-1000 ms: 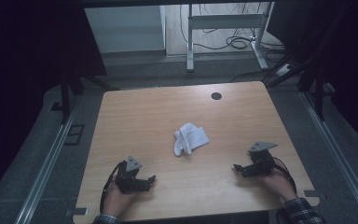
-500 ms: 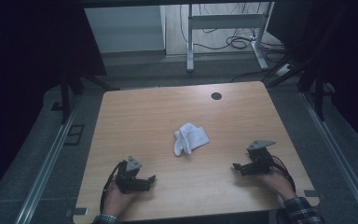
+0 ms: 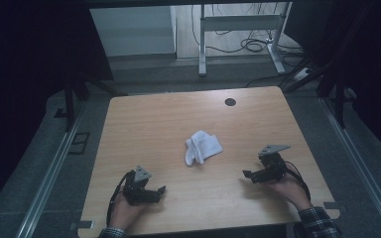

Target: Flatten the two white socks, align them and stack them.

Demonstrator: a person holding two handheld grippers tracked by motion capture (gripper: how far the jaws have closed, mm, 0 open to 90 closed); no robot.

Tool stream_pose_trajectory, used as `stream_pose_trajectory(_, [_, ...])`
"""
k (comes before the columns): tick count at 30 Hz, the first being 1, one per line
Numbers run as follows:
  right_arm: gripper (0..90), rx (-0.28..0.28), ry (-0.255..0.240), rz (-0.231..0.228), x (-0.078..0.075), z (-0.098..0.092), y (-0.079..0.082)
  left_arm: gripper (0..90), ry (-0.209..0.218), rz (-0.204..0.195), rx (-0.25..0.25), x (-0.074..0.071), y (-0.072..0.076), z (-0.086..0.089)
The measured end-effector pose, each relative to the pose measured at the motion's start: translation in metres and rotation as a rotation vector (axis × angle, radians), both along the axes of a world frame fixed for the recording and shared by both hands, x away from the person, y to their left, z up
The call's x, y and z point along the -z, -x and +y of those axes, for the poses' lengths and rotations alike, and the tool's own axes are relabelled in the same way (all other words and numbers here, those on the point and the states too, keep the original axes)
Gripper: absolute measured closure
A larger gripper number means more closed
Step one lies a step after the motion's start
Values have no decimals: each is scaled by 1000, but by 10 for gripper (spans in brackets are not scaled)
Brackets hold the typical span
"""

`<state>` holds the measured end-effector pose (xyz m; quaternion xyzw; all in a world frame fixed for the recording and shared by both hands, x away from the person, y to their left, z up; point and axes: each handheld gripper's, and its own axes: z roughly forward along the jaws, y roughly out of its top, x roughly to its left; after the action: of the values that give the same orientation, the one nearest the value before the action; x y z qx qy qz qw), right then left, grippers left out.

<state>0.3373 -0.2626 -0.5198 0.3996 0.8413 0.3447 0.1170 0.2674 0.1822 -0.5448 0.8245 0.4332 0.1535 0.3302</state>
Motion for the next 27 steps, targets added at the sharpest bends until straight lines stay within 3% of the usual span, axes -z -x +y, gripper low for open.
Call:
stream_pose_trajectory(10, [129, -17, 13, -10, -5, 12, -7, 97, 0, 0, 0, 0, 0, 0])
stream_pose_trajectory(27, [286, -17, -34, -38, -28, 33, -29, 97, 1, -2, 0, 0, 0, 0])
